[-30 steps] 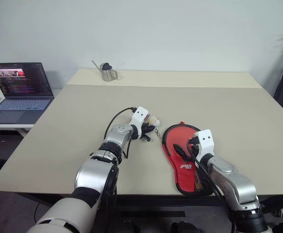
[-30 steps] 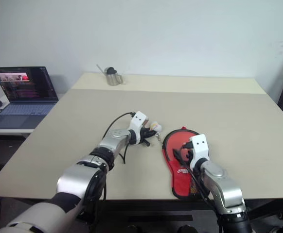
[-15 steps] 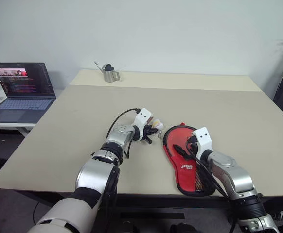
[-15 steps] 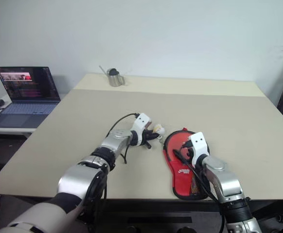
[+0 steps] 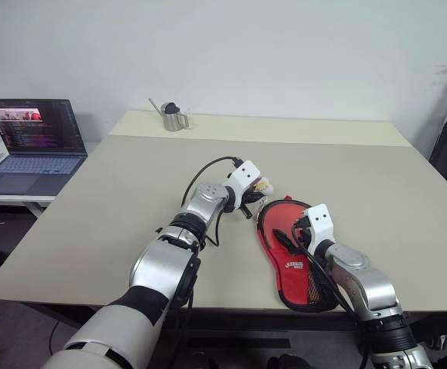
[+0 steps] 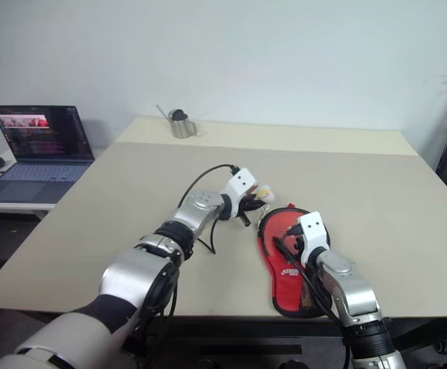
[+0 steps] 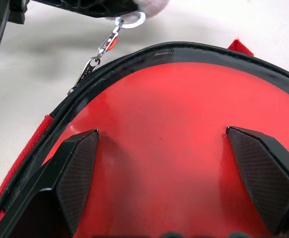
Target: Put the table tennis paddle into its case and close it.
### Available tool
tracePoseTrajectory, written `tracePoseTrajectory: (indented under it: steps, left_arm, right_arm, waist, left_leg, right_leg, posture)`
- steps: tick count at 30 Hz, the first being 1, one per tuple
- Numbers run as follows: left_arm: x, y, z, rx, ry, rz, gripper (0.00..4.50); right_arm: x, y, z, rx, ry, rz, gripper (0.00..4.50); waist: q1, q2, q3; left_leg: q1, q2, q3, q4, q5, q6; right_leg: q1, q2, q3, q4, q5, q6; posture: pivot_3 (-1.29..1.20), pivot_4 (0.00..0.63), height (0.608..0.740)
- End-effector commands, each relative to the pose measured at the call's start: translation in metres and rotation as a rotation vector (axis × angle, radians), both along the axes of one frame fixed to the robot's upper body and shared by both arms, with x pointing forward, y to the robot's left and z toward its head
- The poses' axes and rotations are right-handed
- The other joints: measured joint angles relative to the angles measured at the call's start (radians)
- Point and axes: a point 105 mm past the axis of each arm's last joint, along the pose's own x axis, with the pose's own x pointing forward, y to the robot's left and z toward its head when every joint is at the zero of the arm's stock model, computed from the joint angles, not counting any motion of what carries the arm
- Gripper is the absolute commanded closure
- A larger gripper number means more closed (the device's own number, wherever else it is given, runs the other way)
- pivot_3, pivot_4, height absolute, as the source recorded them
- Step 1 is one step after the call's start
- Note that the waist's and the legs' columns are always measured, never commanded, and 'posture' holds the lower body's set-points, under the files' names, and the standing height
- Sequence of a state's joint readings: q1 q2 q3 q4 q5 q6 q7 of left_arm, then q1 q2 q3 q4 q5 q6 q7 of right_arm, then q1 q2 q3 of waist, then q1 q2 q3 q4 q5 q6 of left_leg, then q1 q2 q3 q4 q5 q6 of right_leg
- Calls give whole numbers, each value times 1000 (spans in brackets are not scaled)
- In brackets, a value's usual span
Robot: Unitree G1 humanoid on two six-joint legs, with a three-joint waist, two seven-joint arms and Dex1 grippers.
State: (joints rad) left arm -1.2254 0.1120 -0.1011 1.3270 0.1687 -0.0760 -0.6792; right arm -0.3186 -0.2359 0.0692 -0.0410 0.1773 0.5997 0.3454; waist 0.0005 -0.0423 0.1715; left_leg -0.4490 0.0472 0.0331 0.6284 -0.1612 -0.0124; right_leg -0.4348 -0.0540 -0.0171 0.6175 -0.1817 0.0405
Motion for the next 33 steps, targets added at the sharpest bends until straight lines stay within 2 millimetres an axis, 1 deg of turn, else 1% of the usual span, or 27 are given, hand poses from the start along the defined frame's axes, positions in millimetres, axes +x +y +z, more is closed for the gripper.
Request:
tracePoseTrajectory:
  steps: [1, 4, 8, 13, 18, 21, 26, 29, 33]
  left_arm:
    - [0, -20, 15, -20, -49, -17, 4141]
    - [-2, -33, 10, 4, -54, -18, 4141]
    - [-2, -45, 10, 33, -93, 9, 4141]
    - [-2, -58, 16, 44, -148, 42, 4141]
    - [1, -63, 25, 51, -198, 76, 4141]
    - [1, -67, 29, 46, -214, 88, 4142]
    - [-4, -82, 36, 53, -256, 56, 4142]
    - [-8, -94, 42, 63, -292, 30, 4142]
    - [-12, -104, 45, 98, -328, 4, 4142]
  right_arm:
    - [-18, -3, -44, -14, 184, -20, 0]
    - [-19, -2, -44, -13, 187, -19, 0]
    - [-21, -1, -45, -10, 198, -20, 0]
    - [-28, -1, -51, -16, 224, -18, 0]
    - [-36, 0, -53, -11, 241, -19, 0]
    - [-43, 1, -55, -8, 257, -19, 0]
    - [-55, 1, -57, -7, 280, -26, 0]
    - [-59, 1, -58, -3, 288, -35, 0]
    - [-63, 2, -57, 3, 292, -44, 0]
  waist:
    - [2, 0, 0]
    - [3, 0, 0]
    - [1, 0, 0]
    - [3, 0, 0]
    - [4, 0, 0]
    - [5, 0, 0]
    - [12, 0, -1]
    - [17, 0, -1]
    - [21, 0, -1]
  left_leg:
    - [0, 0, 0, 0, 0, 0]
    - [0, 0, 0, 0, -1, -2]
    - [0, 0, 0, 0, -1, -2]
    - [0, 0, -1, 0, -2, -4]
    - [0, 0, -1, 0, -4, -6]
    - [0, 0, -1, 0, -4, -6]
    - [0, 0, -3, 0, -4, -6]
    - [0, 0, -3, -1, -5, -8]
    - [0, 0, -3, 0, -5, -9]
  right_leg:
    - [0, 0, 0, 0, 0, 0]
    - [0, 0, 0, 0, 0, 0]
    - [0, 0, 0, -1, 0, 0]
    - [1, 0, -1, -1, 0, 0]
    - [5, -1, -3, -6, 0, 0]
    - [5, -1, -3, -6, 0, 0]
    - [6, -1, -5, -7, 0, 0]
    - [6, -1, -6, -7, 0, 0]
    - [6, -2, -6, -8, 0, 0]
  posture:
    - [0, 150, 740]
    - [0, 150, 740]
    - [0, 150, 740]
    - [0, 150, 740]
    - [0, 150, 740]
    - [0, 150, 740]
    - [0, 150, 740]
    - [0, 150, 740]
    - [0, 150, 740]
